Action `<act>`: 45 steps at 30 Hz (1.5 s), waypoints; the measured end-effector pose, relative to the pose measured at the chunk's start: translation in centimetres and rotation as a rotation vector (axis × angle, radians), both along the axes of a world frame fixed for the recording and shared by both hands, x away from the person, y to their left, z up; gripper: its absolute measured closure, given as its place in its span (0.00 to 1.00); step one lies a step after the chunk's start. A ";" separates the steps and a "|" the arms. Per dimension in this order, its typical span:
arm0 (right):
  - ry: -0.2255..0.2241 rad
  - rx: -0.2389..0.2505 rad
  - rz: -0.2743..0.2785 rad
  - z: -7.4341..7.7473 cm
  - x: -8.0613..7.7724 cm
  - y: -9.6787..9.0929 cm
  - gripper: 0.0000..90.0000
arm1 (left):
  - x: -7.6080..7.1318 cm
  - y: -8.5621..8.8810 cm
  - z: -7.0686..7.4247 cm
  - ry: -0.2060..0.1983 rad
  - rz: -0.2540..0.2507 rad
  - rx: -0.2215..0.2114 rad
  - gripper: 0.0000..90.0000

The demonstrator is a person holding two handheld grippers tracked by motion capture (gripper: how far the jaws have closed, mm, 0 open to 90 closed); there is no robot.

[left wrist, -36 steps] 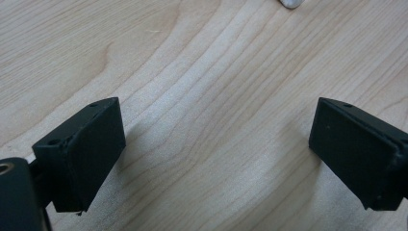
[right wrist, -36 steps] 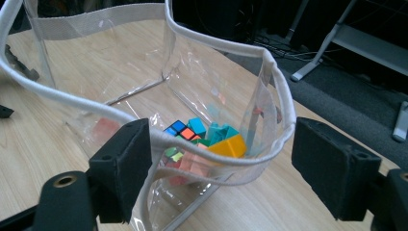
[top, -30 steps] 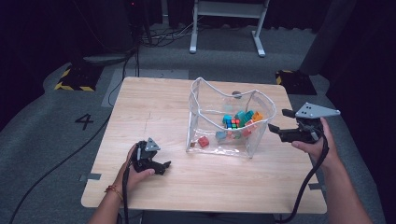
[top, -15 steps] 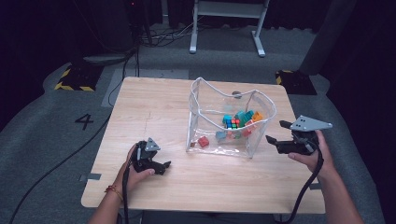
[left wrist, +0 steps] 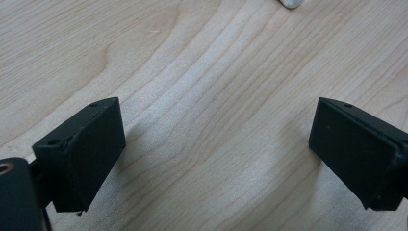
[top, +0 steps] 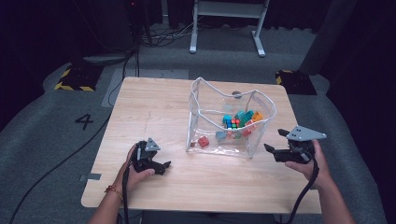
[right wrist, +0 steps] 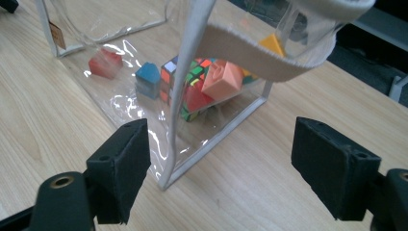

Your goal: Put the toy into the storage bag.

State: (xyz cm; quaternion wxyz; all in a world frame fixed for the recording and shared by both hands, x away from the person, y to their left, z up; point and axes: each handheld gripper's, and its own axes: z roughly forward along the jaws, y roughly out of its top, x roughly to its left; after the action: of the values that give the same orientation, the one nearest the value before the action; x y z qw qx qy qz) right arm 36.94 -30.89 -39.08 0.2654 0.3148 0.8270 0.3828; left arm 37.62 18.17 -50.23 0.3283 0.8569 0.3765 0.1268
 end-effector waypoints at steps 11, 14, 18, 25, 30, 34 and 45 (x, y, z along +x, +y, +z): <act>0.015 -0.020 -0.026 -2.0 -0.6 -0.3 0.24 | 0.0 0.0 0.0 -0.001 0.001 -0.001 0.06; 0.027 -0.026 -0.027 -2.7 -0.8 -0.4 0.24 | 0.0 0.0 0.0 -0.001 0.001 -0.001 0.06; 0.038 -0.024 -0.033 -3.4 -1.1 -0.5 0.24 | 0.0 0.0 0.0 -0.001 0.001 0.000 0.06; 0.065 -0.034 -0.041 -4.8 -1.6 -0.9 0.24 | 0.0 0.0 0.0 -0.001 0.000 -0.001 0.06; 0.082 -0.040 -0.060 -5.9 -1.8 -1.3 0.25 | 0.0 0.0 0.0 -0.001 0.001 -0.001 0.06; 0.097 -0.056 -0.061 -6.7 -1.9 -1.8 0.25 | 0.0 0.0 0.0 -0.001 0.001 -0.001 0.06; 0.157 -0.063 -0.088 -8.8 -2.8 -3.1 0.25 | 0.0 0.0 0.0 0.000 0.000 -0.002 0.06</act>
State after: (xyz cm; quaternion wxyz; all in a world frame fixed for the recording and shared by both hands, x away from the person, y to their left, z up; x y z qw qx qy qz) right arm 34.15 -33.96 -47.87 0.2260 0.3713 0.8423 0.3187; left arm 37.63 18.17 -50.24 0.3291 0.8567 0.3764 0.1266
